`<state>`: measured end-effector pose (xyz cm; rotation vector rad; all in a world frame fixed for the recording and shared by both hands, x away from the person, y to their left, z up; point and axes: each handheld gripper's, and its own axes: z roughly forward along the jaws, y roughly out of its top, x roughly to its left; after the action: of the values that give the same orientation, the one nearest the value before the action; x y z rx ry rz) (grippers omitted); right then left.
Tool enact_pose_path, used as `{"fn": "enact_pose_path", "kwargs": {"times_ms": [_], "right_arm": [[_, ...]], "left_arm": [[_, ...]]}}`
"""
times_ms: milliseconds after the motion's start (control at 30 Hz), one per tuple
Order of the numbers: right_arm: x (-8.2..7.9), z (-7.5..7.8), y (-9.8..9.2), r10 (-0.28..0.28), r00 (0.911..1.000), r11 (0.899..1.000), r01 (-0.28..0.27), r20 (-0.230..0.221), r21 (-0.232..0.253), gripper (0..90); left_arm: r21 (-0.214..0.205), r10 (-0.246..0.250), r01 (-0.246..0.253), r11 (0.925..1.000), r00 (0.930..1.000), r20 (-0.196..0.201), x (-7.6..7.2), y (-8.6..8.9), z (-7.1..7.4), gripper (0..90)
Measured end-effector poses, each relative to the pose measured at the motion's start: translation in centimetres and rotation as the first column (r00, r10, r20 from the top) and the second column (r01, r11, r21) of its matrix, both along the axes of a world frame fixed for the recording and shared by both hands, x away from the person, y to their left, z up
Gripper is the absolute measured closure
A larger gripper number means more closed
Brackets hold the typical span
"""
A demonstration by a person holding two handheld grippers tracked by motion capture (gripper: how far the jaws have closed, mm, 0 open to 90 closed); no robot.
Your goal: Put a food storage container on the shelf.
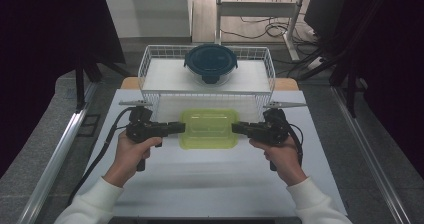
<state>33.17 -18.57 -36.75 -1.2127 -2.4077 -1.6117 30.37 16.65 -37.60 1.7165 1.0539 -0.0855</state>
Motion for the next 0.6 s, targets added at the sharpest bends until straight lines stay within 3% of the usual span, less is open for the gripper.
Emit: {"fn": "enact_pose_path", "kwargs": {"times_ms": [300, 600], "right_arm": [[0.3, 1.8, -0.1, -0.002, 0.9993, 1.000, 0.001, 0.037, 0.007, 77.6], [0.6, 3.3, 0.1, 0.001, 0.9984, 1.000, -0.001, 0.056, 0.009, 77.5]], "left_arm": [[0.013, -0.001, 0.000, 0.9999, 0.9995, 0.030, 0.4, 0.0, 1.9, 80.1], [-0.006, 0.001, 0.000, 1.0000, 0.9991, 0.043, 0.9, 0.3, 3.2, 80.2]]}}
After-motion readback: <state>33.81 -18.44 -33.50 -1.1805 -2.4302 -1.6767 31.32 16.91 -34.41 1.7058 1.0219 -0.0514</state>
